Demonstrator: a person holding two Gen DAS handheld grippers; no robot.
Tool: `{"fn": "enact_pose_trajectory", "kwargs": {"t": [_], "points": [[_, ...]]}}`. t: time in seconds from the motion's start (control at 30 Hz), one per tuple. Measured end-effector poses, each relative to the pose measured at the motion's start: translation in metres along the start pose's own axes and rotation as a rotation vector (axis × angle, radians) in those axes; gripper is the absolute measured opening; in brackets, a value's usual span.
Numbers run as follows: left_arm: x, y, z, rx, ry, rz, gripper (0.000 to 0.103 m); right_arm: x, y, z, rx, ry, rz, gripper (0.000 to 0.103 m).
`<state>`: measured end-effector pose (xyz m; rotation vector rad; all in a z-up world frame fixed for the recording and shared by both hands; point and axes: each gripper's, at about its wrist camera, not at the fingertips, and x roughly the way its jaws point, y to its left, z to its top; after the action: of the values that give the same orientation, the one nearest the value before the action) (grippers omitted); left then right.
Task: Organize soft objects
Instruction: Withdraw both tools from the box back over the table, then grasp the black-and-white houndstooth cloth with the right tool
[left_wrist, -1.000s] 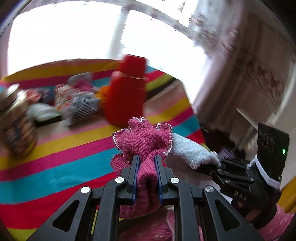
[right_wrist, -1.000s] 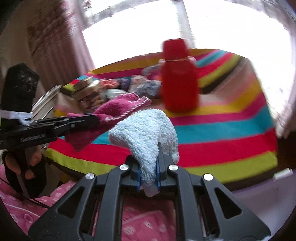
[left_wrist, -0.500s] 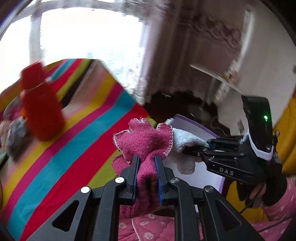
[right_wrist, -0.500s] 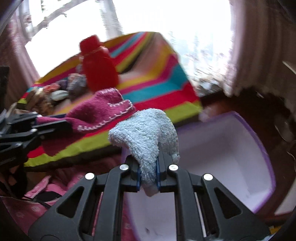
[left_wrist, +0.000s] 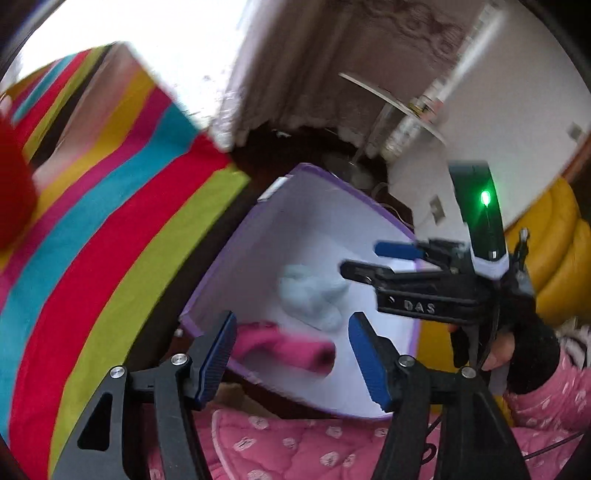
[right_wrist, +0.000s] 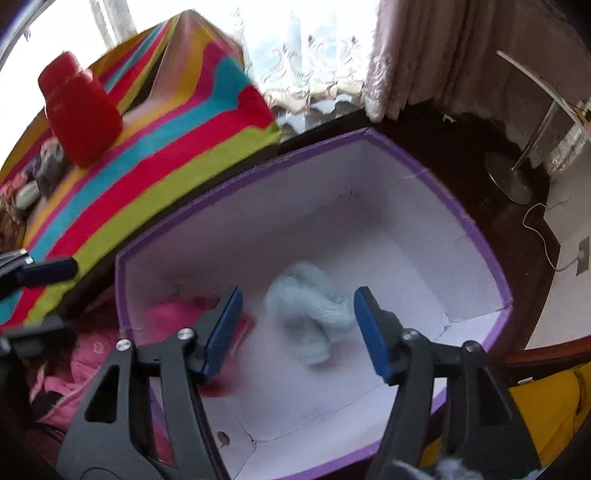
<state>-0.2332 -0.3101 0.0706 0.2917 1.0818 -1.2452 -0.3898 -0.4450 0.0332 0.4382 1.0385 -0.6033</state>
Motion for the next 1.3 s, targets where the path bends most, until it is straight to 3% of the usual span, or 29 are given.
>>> {"fn": "enact_pose_trajectory", "kwargs": {"t": [0.2,0.3,0.37,0.43,0.53,0.63,0.73,0.8,0.87,0.93,1.0,1.1,1.23,1.3], "points": [[-0.035,0.061,-0.019,-0.160,-0.089,0.113,0.064,0.064,0.049,0.016,-0.222,0.086,0.136,0.068],[-0.056,0.088,-0.033,-0.203,-0.129,0.167,0.064,0.101,0.078,0.026,-0.325,0.170,0.177,0.068],[-0.069,0.099,-0.044,-0.221,-0.158,0.207,0.064,0.113,0.107,0.026,-0.437,0.215,0.264,0.067],[-0.084,0.117,-0.057,-0.254,-0.195,0.251,0.064,0.114,0.127,0.026,-0.497,0.225,0.331,0.047],[-0.104,0.147,-0.078,-0.344,-0.244,0.275,0.065,0.105,0.151,0.026,-0.518,0.265,0.480,0.044],[-0.115,0.181,-0.093,-0.443,-0.277,0.290,0.065,0.097,0.176,0.022,-0.597,0.267,0.395,0.044],[-0.126,0.210,-0.111,-0.517,-0.297,0.355,0.068,0.079,0.168,0.033,-0.542,0.296,0.316,0.048],[-0.133,0.230,-0.123,-0.567,-0.308,0.449,0.077,0.043,0.171,0.039,-0.623,0.224,0.203,0.051],[-0.141,0.252,-0.135,-0.603,-0.312,0.553,0.082,0.008,0.181,0.041,-0.709,0.139,0.190,0.062],[-0.146,0.275,-0.144,-0.668,-0.308,0.661,0.083,-0.028,0.204,0.047,-0.776,0.032,0.241,0.077],[-0.146,0.299,-0.149,-0.734,-0.279,0.704,0.084,-0.049,0.234,0.056,-0.822,-0.090,0.330,0.086],[-0.151,0.316,-0.151,-0.744,-0.297,0.780,0.085,-0.052,0.288,0.067,-0.801,-0.221,0.439,0.092],[-0.152,0.322,-0.156,-0.710,-0.309,0.820,0.087,-0.003,0.377,0.099,-0.639,-0.172,0.559,0.092],[-0.151,0.322,-0.158,-0.695,-0.308,0.798,0.098,0.028,0.419,0.111,-0.569,-0.141,0.572,0.092]]}}
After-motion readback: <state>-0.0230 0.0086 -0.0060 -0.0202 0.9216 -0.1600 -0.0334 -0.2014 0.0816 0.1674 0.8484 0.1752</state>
